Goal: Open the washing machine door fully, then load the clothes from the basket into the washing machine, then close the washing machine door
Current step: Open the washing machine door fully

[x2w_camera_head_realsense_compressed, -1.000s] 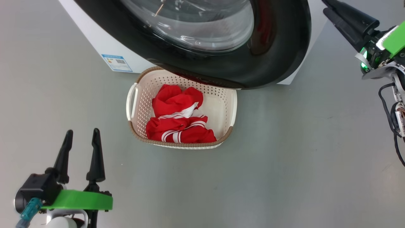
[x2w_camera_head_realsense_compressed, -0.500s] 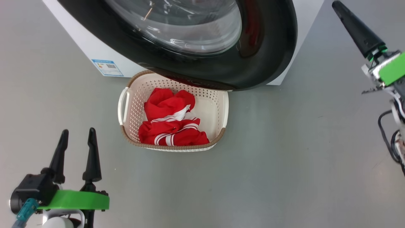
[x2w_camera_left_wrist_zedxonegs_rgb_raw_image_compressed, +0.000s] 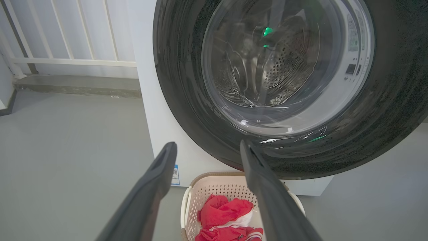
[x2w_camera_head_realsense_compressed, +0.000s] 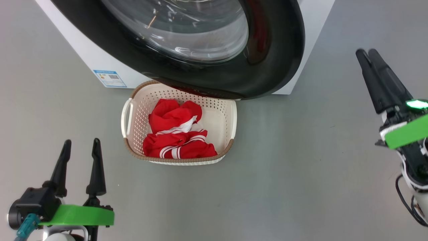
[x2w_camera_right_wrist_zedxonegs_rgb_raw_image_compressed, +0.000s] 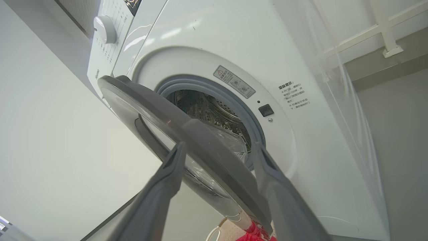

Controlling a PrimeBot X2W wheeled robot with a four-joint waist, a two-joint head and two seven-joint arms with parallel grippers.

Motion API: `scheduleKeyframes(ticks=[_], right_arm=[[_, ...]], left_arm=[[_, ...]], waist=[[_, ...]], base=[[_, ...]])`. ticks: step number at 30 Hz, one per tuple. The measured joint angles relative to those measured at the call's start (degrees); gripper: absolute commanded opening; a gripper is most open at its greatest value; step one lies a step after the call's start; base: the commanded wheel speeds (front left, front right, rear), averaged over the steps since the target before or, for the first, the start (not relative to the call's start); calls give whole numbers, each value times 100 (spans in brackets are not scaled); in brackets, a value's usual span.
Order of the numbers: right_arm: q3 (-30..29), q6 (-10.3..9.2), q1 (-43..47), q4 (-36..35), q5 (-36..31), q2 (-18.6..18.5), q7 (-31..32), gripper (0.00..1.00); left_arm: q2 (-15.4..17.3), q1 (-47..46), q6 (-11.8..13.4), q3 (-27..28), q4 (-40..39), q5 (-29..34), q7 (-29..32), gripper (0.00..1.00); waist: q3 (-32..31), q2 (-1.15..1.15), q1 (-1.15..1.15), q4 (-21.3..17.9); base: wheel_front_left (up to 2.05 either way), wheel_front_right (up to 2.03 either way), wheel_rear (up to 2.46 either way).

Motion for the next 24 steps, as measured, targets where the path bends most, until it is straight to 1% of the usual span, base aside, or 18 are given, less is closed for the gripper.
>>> scheduleKeyframes(ticks=[4,6,12,14,20,23,24], right_arm=[[209,0,217,56,-570,-158,-639,100],[275,0,280,125,-767,-171,-828,100],[316,0,485,403,-1456,-154,-1031,100],[236,0,555,459,-1731,-82,-1034,100],[-88,0,689,381,-2502,282,-1035,100],[-283,0,761,394,-2827,420,-1035,100],[-283,0,761,394,-2827,420,-1035,100]], left_arm=[[3,4,0,-18,-15,0,0,100],[4,8,0,-27,-20,0,0,100],[12,74,0,-63,-30,0,0,100],[14,105,0,-71,-32,0,0,100],[21,104,0,-80,-89,0,0,100],[20,103,0,-85,-91,0,0,100],[20,103,0,-85,-91,0,0,100]], waist=[[-28,0,0,-36],[-44,0,0,-50],[-89,0,0,-60],[-100,0,0,-54],[-72,0,0,-31],[-61,0,0,-13],[-61,0,0,-13]], base=[[0,0,0],[0,0,0],[0,0,0],[0,0,0],[0,0,0],[0,0,0],[0,0,0]])
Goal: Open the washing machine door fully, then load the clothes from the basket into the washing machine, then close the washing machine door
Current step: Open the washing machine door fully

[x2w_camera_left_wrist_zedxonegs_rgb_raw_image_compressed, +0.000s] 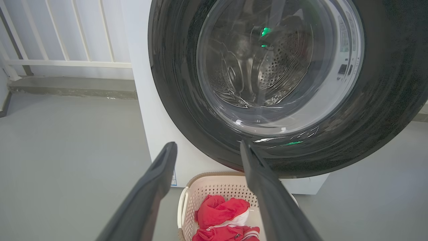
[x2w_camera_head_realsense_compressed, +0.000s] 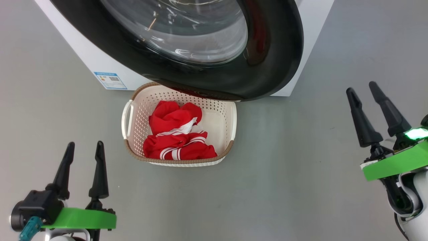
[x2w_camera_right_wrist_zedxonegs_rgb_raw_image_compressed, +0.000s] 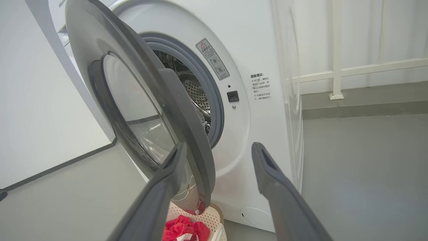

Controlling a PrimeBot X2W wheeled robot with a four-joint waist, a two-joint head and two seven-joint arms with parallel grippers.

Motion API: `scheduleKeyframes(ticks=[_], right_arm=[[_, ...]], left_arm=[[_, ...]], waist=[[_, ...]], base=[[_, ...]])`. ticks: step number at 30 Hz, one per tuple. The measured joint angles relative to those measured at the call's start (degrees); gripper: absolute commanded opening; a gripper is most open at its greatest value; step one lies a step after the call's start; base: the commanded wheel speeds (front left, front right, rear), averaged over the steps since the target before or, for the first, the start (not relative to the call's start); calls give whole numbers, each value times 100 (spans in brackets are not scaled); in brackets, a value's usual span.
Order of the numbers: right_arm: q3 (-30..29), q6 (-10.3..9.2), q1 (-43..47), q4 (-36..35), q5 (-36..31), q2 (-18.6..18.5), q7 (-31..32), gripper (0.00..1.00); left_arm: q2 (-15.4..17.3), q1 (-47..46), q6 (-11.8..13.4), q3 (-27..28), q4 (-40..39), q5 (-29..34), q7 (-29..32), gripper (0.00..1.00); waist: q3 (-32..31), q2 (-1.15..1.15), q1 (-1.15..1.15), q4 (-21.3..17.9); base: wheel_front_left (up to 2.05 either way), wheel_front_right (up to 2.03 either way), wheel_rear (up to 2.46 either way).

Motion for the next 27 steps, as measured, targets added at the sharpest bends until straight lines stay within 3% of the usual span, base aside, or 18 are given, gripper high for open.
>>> scheduleKeyframes(ticks=[8,27], right_arm=[[-83,0,166,147,-515,200,0,100],[-85,0,163,353,-650,240,0,100]], left_arm=[[-4,-2,0,-1,-7,0,0,100],[-9,-5,0,21,-55,0,0,100]], waist=[[0,0,0,52],[35,0,0,10]], base=[[0,0,0],[0,0,0]])
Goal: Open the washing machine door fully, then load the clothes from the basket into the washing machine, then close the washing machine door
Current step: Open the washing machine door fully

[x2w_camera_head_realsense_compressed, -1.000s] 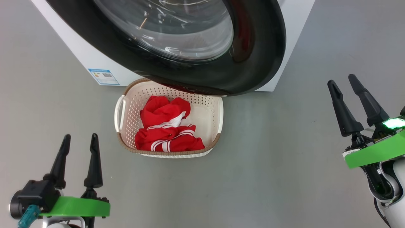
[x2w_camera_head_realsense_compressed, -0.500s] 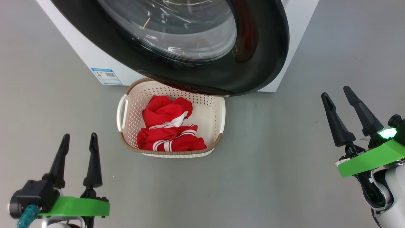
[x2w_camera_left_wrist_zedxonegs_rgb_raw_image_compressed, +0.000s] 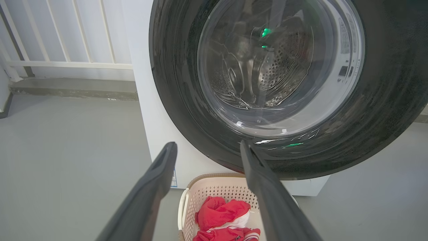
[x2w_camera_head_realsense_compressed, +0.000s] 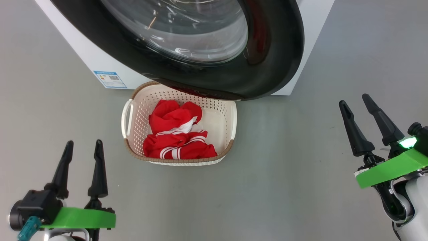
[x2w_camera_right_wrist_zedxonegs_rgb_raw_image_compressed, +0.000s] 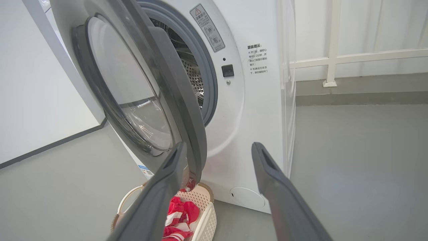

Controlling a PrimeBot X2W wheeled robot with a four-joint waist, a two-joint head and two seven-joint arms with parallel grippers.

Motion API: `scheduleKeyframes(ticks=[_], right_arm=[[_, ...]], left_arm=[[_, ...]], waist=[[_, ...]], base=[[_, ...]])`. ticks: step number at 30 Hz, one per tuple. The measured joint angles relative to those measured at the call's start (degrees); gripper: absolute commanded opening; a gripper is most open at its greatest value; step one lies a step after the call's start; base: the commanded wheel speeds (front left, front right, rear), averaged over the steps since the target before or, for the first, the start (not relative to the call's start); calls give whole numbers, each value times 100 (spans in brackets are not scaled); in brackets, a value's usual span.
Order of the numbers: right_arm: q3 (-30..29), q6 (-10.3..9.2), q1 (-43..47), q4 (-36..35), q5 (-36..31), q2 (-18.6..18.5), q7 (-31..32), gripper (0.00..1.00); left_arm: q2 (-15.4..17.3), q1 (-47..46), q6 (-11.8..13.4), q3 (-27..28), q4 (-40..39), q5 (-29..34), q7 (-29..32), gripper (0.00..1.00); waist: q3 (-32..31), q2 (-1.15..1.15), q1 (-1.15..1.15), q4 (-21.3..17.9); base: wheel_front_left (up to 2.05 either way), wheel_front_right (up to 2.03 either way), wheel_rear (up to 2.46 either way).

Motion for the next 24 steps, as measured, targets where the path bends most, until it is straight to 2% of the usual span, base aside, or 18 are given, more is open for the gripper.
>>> scheduleKeyframes(ticks=[10,12,14,15,16,17,18,24], right_arm=[[38,0,-76,8,16,-16,0,100],[75,0,-164,19,98,-41,0,82],[115,0,-277,16,208,-67,0,49],[143,0,-335,9,285,-77,0,45],[167,0,-396,-2,370,-88,0,35],[193,0,-449,-14,436,-105,0,22],[219,0,-509,-16,526,-131,-1,0],[379,0,-921,-7,1284,-285,-1,0]], left_arm=[[-1,-2,0,11,2,1,0,100],[-1,-3,0,13,2,1,0,100],[-2,-4,0,16,3,2,0,100],[-3,-5,0,20,3,2,0,100],[-3,-5,0,20,3,2,0,100],[-4,-5,0,22,3,2,0,100],[-5,-7,0,21,4,2,0,100],[-11,-13,0,20,4,2,0,100]], waist=[[14,0,0,2],[19,0,0,4],[24,0,0,3],[26,0,0,1],[31,0,0,-1],[37,0,0,-3],[44,0,0,-4],[81,0,0,13]], base=[[0,0,0],[0,0,0],[0,0,0],[0,0,0],[0,0,0],[0,0,0],[0,0,0],[0,0,0]])
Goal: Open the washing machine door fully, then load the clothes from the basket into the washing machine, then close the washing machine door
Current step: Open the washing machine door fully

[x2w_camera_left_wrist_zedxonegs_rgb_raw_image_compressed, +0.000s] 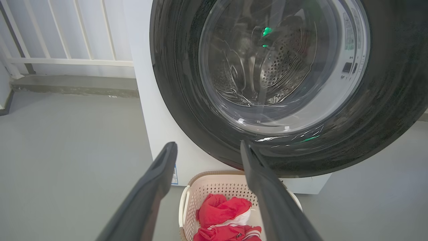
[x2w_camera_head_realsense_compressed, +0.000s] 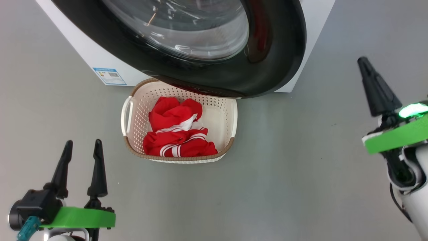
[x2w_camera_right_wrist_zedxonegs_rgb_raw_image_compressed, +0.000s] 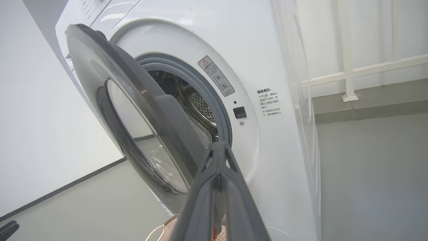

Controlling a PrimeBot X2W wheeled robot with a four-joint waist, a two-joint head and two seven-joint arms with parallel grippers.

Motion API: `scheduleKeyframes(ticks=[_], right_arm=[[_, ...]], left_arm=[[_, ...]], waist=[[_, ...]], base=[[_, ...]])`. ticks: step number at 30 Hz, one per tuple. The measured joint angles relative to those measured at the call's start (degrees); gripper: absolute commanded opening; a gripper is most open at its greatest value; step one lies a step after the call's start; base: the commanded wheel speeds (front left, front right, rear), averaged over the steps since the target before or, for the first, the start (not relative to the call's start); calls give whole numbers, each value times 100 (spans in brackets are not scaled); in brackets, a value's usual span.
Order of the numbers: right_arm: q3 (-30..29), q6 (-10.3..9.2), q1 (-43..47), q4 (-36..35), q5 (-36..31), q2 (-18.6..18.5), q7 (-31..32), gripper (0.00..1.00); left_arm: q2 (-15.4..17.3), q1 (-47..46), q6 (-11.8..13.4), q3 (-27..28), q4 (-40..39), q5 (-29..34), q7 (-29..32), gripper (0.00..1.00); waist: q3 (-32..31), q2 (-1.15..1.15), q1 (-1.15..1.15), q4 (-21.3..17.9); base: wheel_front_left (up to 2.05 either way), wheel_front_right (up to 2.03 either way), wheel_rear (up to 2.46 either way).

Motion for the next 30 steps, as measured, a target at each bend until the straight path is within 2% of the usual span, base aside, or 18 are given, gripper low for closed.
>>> scheduleKeyframes(ticks=[7,12,20,25,30], right_arm=[[308,0,-525,368,1287,-214,121,0],[548,0,-952,725,2271,-383,710,0],[586,0,-1664,1225,3676,-410,1817,0],[544,0,-2023,1575,4283,-404,2562,0],[517,0,-2328,1919,4578,-358,3163,0]], left_arm=[[0,-18,0,-2,2,0,0,100],[-1,-31,0,-9,12,0,0,100],[-1,-133,0,-54,27,-1,0,100],[-1,-138,0,-85,46,-2,0,100],[-3,-146,0,-101,57,-2,0,100]], waist=[[49,0,0,47],[102,0,0,89],[164,0,0,186],[202,0,0,263],[248,0,0,329]], base=[[0,0,0],[0,0,0],[0,0,0],[0,0,0],[0,0,0]])
